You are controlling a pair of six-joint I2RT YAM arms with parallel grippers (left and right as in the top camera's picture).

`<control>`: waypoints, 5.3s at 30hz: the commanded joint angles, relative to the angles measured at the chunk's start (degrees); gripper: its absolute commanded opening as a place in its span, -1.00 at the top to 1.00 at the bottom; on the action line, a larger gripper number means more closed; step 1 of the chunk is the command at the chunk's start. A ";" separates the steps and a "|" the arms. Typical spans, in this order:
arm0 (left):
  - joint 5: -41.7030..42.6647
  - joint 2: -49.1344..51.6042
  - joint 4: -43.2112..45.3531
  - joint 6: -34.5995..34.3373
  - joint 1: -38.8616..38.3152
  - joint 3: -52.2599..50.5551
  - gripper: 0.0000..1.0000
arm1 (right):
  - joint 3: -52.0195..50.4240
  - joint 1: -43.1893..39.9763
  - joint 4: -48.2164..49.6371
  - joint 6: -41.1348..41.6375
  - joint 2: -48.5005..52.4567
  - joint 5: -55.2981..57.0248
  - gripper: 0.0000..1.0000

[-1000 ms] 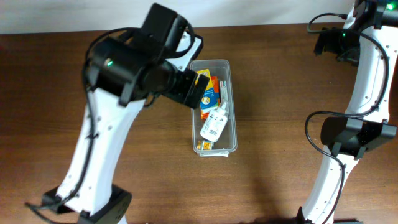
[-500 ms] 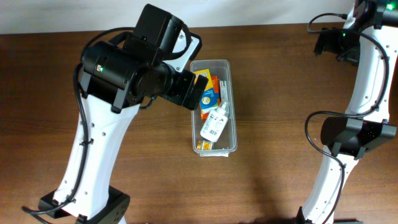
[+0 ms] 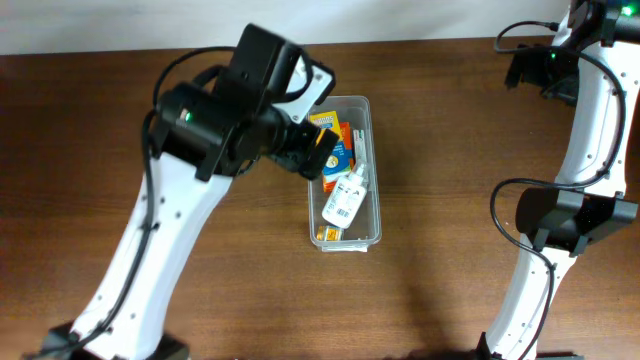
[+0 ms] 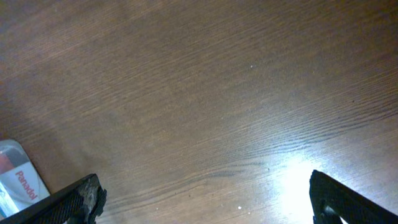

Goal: Pack container

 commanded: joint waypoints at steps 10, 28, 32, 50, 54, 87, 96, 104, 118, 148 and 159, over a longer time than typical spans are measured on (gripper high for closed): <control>0.61 -32.98 34.27 1.25 10.29 -52.13 -0.99 | -0.13 0.04 -0.33 0.07 -0.46 -0.31 -0.97; 0.83 -77.77 59.89 -1.95 23.96 -95.78 -0.99 | -0.13 0.02 -0.33 0.07 -0.46 -0.31 -0.97; 0.83 -80.59 59.93 -1.92 26.95 -97.00 -0.99 | -0.13 0.02 -0.33 0.07 -0.46 -0.31 -0.97; 0.39 -93.35 66.64 -1.70 30.12 -108.52 -0.99 | -0.13 0.02 -0.33 0.07 -0.46 -0.31 -0.97; 0.37 -94.44 66.75 -1.68 30.12 -109.68 -0.99 | -0.13 0.02 -0.33 0.07 -0.46 -0.31 -0.97; 0.42 -97.11 68.76 3.02 31.34 -116.67 -0.99 | -0.13 0.02 -0.33 0.04 -0.46 -0.31 -0.99; 0.42 -97.11 68.76 2.99 31.34 -116.67 -0.99 | -0.13 0.02 -0.33 0.07 -0.46 -0.31 -0.97; 0.42 -97.11 68.76 2.99 31.34 -116.67 -0.99 | -0.13 0.02 -0.33 0.04 -0.46 -0.31 -0.97; 0.42 -97.11 68.76 3.02 31.34 -116.67 -0.99 | -0.13 0.02 -0.33 0.07 -0.46 -0.31 -0.97; 0.42 -97.11 68.76 3.02 31.34 -116.67 -0.99 | -8.96 3.23 5.49 -1.44 -12.79 2.73 -0.97; 0.42 -97.11 68.76 3.02 31.34 -116.67 -0.99 | -59.78 10.14 45.88 -2.08 -47.34 1.44 -0.97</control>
